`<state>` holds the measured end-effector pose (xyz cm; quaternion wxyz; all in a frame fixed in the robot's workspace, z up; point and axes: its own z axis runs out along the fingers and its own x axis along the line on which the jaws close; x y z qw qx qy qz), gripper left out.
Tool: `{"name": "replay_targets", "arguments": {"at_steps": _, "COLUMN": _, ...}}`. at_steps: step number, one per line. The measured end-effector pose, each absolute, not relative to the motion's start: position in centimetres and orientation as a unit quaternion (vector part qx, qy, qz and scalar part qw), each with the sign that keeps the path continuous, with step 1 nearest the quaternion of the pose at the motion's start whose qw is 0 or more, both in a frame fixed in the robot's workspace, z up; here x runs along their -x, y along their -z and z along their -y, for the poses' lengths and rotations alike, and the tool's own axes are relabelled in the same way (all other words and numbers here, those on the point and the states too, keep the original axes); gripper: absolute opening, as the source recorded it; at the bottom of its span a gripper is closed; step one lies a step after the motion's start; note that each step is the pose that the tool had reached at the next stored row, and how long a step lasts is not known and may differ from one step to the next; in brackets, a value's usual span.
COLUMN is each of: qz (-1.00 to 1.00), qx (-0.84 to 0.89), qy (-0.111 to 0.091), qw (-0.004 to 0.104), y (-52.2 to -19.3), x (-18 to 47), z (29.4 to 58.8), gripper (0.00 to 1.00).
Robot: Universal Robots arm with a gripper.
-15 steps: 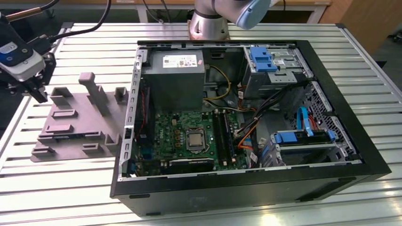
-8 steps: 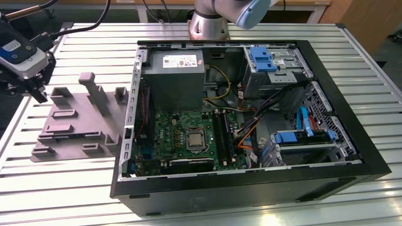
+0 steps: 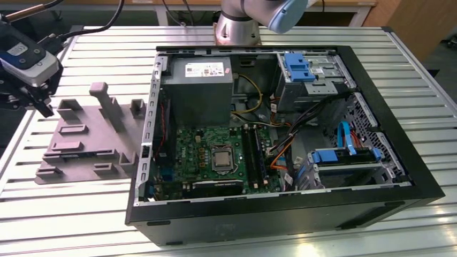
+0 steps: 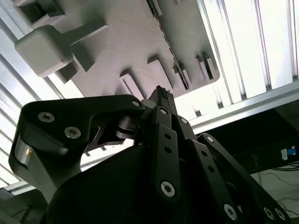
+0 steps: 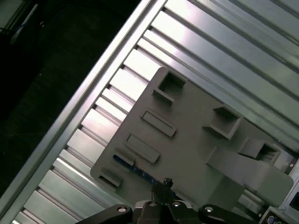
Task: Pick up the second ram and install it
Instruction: 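Pick up the second ram and move it above second insertion slot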
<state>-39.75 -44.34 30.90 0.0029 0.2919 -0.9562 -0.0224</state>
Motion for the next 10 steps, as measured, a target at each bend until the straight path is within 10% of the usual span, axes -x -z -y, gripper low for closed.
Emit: {"name": "replay_targets", "arguments": {"at_steps": 10, "qz": 0.939, "qx": -0.344, "qy": 0.022, "qw": 0.004, "y": -30.9, "x": 39.75, "z": 44.34, "gripper": 0.11}}
